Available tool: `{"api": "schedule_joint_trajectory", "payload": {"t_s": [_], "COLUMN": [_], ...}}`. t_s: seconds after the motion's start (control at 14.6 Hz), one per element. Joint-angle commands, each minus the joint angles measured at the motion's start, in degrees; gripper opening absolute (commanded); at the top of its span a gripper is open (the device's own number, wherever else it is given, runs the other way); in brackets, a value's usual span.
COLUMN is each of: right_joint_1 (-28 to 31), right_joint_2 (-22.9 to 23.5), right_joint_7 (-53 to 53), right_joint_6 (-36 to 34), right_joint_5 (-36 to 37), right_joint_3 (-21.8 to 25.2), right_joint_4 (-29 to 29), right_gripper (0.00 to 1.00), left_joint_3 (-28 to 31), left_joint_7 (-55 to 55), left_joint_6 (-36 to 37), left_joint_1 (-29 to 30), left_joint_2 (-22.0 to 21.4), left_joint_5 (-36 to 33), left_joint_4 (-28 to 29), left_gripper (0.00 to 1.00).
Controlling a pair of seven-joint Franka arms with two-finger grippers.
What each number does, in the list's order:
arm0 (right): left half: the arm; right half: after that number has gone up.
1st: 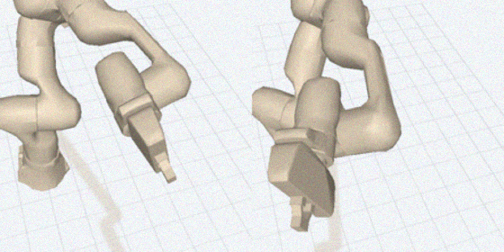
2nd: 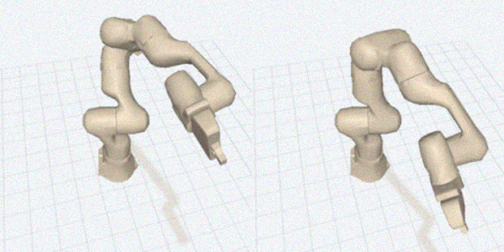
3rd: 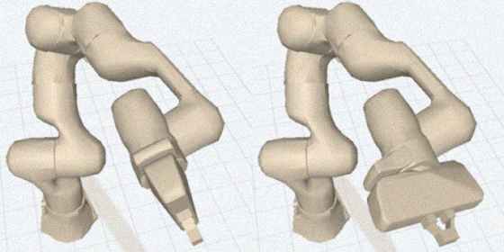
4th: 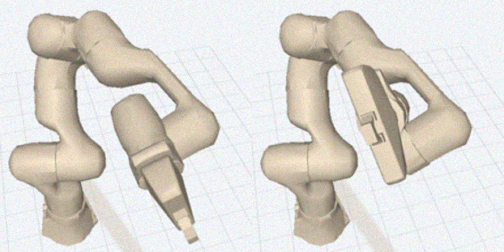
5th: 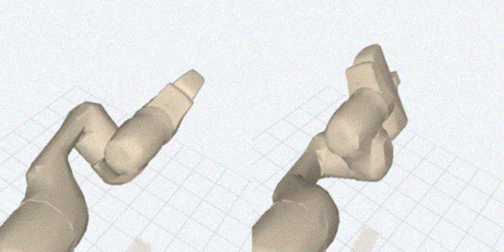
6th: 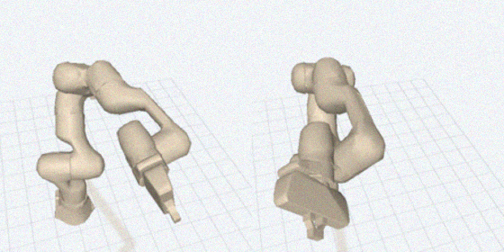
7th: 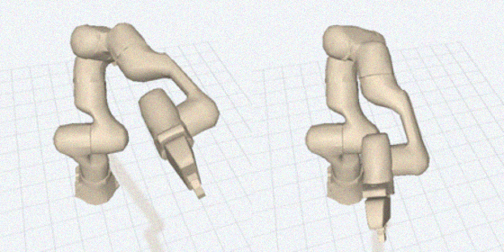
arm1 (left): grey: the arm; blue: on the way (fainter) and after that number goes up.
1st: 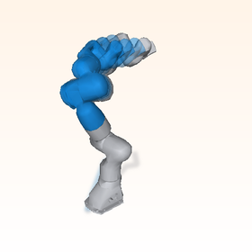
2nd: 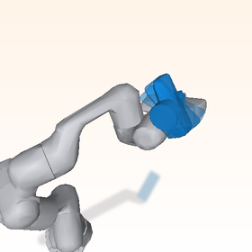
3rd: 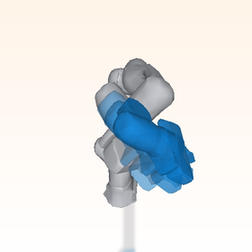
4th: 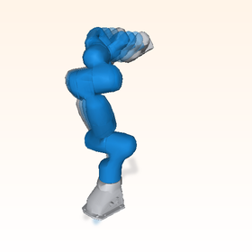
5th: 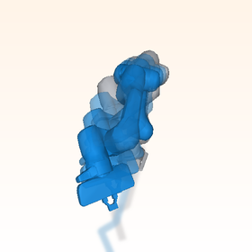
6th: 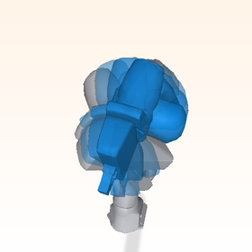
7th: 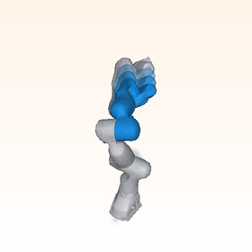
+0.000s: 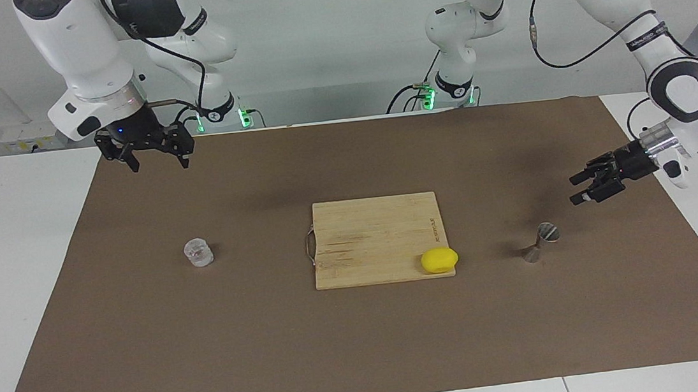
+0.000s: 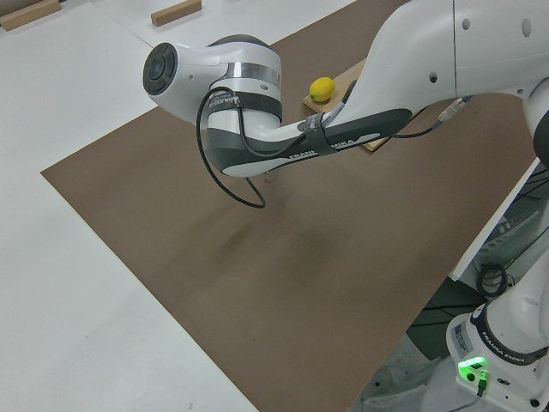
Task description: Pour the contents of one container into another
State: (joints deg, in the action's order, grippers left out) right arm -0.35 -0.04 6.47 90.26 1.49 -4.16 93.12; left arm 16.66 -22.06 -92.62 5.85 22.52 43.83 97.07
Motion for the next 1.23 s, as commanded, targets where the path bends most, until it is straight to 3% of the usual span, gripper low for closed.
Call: {"api": "schedule_joint_trajectory", "payload": {"t_s": [0.0,0.34,0.62,1.16], "right_joint_1": [0.44,0.44,0.44,0.35], "right_joint_2": [-1.19,-1.19,-1.19,-1.28], "right_joint_7": [-1.28,-1.37,-1.37,-1.37], "right_joint_6": [0.36,0.35,0.35,0.27], "right_joint_5": [-0.43,-0.43,-0.43,-0.43], "right_joint_3": [-0.23,-0.23,-0.23,-0.23], "right_joint_4": [1.19,1.28,1.28,1.45], "right_gripper": [1.00,1.00,1.00,1.00], "left_joint_3": [-0.05,-0.22,-0.84,-3.03], "left_joint_7": [-11.39,-28.80,-31.46,-30.41], "left_joint_6": [-2.82,-7.04,-10.21,-8.02], "left_joint_1": [1.53,2.06,1.88,1.71], "left_joint_2": [-1.33,-2.74,-3.62,-1.78], "left_joint_5": [6.68,20.92,33.13,40.63], "left_joint_4": [5.48,11.64,16.82,17.45], "left_gripper": [1.00,1.00,1.00,1.00]}}
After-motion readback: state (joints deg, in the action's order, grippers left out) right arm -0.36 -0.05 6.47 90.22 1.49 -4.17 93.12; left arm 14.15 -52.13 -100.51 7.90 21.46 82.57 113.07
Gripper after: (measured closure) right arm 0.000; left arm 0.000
